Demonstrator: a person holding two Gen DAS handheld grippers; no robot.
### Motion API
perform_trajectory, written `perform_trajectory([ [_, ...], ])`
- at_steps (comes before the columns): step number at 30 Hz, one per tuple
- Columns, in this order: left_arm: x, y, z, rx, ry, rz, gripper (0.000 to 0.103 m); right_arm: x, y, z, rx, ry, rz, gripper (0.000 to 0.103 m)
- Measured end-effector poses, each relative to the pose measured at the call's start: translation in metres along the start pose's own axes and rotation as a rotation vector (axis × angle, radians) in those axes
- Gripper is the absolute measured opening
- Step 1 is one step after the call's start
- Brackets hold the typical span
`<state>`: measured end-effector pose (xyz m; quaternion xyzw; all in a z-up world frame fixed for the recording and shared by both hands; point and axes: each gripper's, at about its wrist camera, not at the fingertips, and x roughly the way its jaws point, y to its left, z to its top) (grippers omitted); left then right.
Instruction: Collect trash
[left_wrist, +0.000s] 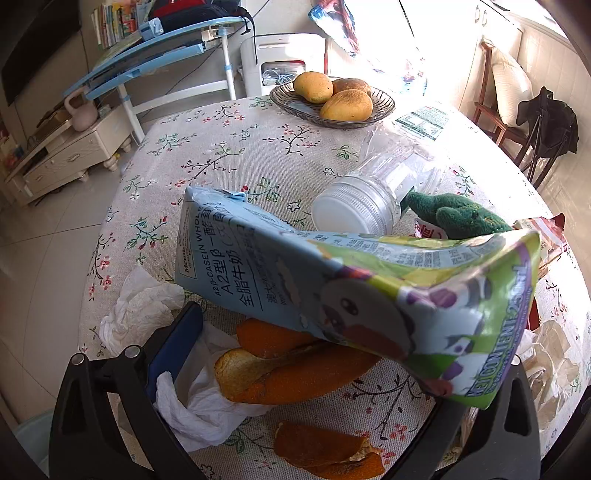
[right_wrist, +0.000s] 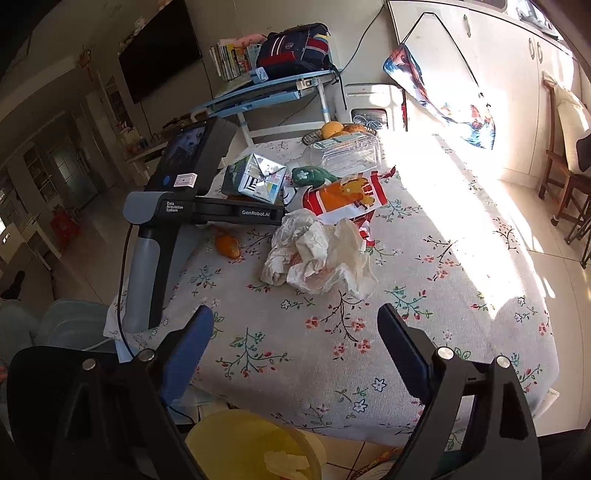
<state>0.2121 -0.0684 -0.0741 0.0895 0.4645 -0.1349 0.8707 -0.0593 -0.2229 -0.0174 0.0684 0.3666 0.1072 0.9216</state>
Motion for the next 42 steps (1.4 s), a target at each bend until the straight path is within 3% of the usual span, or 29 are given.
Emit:
perform_trajectory([
  [14,0.0,0.0,-0.001,0.0,0.0,0.0,0.096,0.002,-0.011,-0.007,0.01,0.01,-0.078,0.087],
  [42,0.0,0.0,-0.001,-0.001,0.0,0.0,0.097,-0.005,-0.017,-0.006,0.042,-0.011,-0.05,0.088],
])
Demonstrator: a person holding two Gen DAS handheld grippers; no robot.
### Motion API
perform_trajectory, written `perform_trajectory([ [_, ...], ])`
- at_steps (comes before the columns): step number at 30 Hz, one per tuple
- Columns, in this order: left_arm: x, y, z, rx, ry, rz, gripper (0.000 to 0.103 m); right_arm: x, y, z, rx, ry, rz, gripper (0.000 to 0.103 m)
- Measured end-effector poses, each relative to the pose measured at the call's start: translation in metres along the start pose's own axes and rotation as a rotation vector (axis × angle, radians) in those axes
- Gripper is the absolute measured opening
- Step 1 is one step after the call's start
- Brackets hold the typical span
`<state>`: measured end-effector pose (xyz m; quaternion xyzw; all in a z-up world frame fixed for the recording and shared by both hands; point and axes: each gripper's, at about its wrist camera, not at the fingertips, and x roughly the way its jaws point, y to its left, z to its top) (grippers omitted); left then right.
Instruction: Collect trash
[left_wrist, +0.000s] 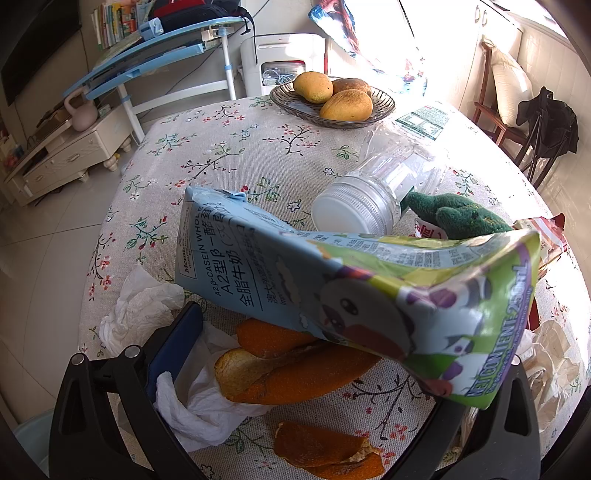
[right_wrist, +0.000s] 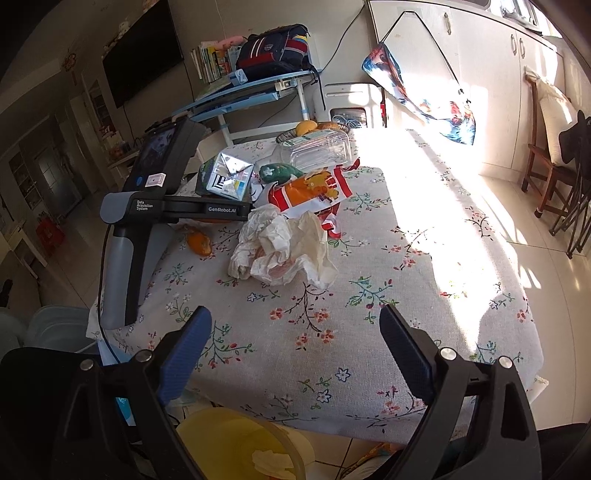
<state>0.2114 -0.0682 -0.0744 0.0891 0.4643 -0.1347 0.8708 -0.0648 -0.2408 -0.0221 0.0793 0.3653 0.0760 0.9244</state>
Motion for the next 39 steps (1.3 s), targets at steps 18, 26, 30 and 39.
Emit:
perform_trajectory([
  [18,0.0,0.0,0.0,-0.001,0.0,0.0,0.097,-0.004,-0.007,0.0,0.031,-0.006,0.01,0.088],
  [26,0.0,0.0,0.0,-0.001,0.0,0.0,0.097,-0.009,0.002,0.002,0.029,-0.015,0.029,0.089],
  [30,0.0,-0.001,0.0,-0.001,0.0,0.0,0.097,-0.012,0.008,0.004,-0.002,-0.028,0.037,0.089],
  [39,0.0,0.0,0.0,-0.001,0.0,0.0,0.097,-0.011,0.004,0.006,0.004,-0.014,0.077,0.089],
])
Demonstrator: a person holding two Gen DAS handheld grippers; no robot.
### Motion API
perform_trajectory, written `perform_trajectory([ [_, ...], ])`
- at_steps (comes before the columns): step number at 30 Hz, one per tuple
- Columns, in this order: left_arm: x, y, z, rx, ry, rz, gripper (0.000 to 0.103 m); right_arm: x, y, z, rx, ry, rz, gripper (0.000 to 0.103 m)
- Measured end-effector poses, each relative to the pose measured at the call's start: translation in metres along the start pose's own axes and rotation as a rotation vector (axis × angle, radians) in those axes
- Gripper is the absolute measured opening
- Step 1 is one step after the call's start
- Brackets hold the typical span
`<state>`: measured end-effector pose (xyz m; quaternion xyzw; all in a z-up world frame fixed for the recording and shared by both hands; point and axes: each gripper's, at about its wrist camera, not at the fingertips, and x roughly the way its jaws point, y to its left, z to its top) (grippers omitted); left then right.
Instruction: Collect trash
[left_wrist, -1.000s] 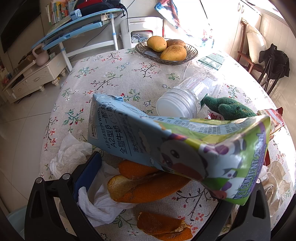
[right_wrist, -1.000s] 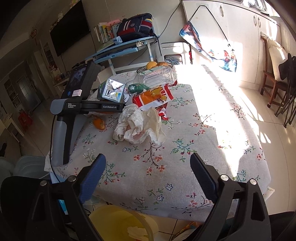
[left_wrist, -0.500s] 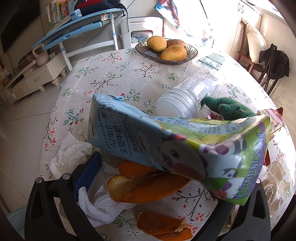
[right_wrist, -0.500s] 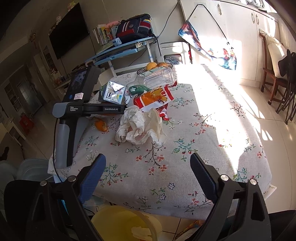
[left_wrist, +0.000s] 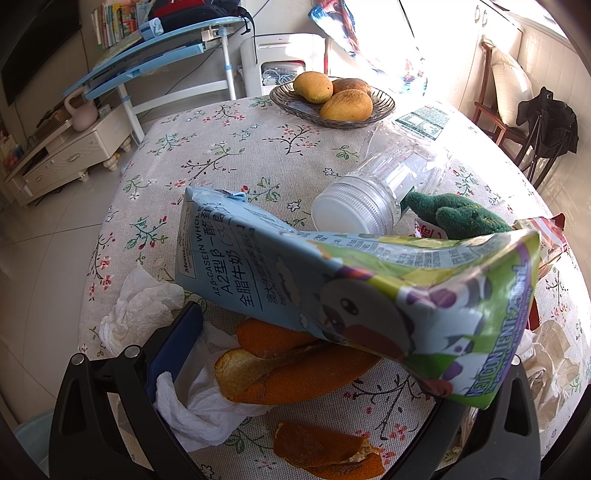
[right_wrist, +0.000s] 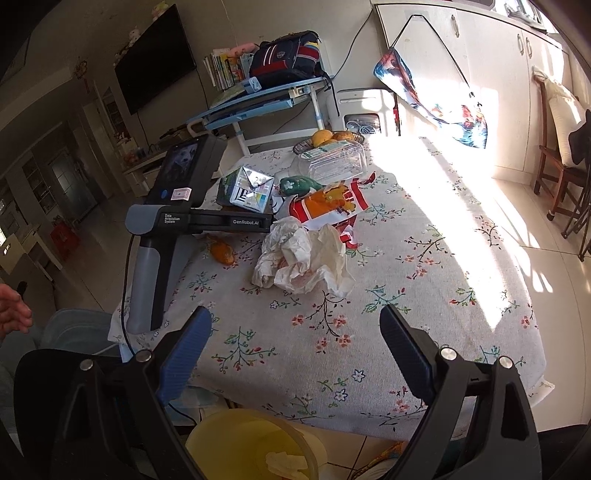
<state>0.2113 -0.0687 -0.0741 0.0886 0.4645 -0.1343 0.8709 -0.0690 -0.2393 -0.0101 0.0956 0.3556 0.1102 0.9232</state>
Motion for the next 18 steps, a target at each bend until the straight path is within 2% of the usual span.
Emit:
perform_trajectory([
  [18,0.0,0.0,0.0,0.0,0.0,0.0,0.097,0.002,-0.005,0.011,0.024,-0.027,0.037,0.091],
])
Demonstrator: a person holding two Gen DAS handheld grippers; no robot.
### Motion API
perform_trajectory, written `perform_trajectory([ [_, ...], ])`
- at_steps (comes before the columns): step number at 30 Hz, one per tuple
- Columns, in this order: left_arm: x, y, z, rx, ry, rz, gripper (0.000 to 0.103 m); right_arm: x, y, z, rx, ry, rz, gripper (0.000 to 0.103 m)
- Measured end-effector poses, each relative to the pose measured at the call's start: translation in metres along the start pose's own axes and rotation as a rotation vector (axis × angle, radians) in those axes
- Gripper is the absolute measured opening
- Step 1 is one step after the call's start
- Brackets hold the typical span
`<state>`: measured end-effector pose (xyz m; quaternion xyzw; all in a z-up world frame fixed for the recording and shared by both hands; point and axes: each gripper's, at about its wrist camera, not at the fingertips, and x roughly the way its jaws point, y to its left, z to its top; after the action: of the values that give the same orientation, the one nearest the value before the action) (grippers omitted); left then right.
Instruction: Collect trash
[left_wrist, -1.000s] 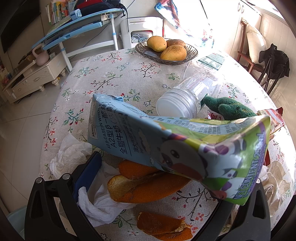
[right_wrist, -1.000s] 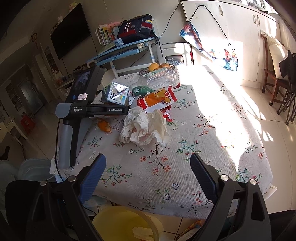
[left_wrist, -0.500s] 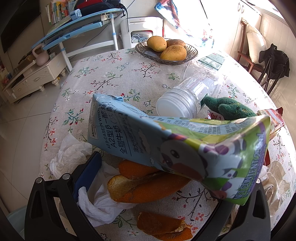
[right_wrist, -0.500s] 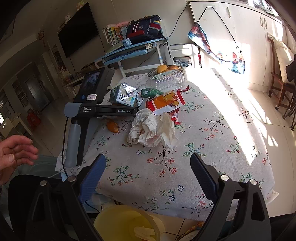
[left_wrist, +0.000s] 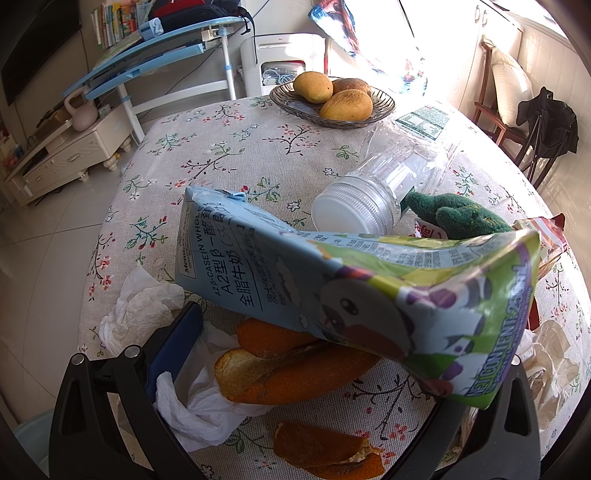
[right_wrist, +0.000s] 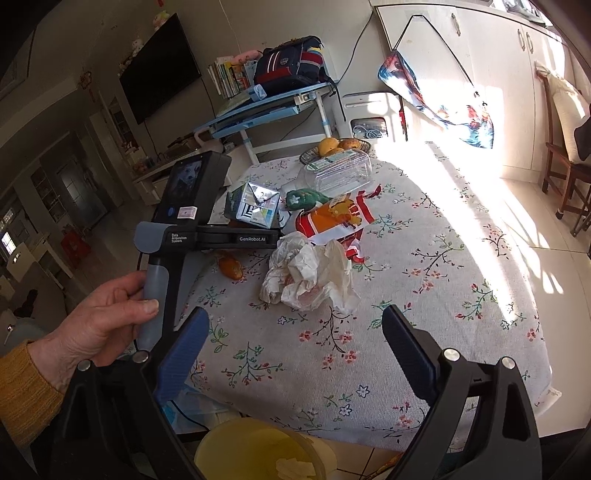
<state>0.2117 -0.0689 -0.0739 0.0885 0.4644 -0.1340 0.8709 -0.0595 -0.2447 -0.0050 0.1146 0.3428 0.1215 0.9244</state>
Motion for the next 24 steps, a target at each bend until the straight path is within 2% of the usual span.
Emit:
perform_trajectory([
  [5,0.0,0.0,-0.001,0.0,0.0,0.0,0.096,0.009,-0.004,-0.002,0.029,0.02,-0.025,0.091],
  [16,0.0,0.0,0.0,0.0,0.0,0.0,0.097,0.001,0.01,-0.011,-0.033,-0.011,-0.09,0.091],
  [24,0.0,0.0,0.0,0.0,0.0,0.0,0.097,0.009,0.001,-0.009,-0.014,-0.003,-0.118,0.091],
])
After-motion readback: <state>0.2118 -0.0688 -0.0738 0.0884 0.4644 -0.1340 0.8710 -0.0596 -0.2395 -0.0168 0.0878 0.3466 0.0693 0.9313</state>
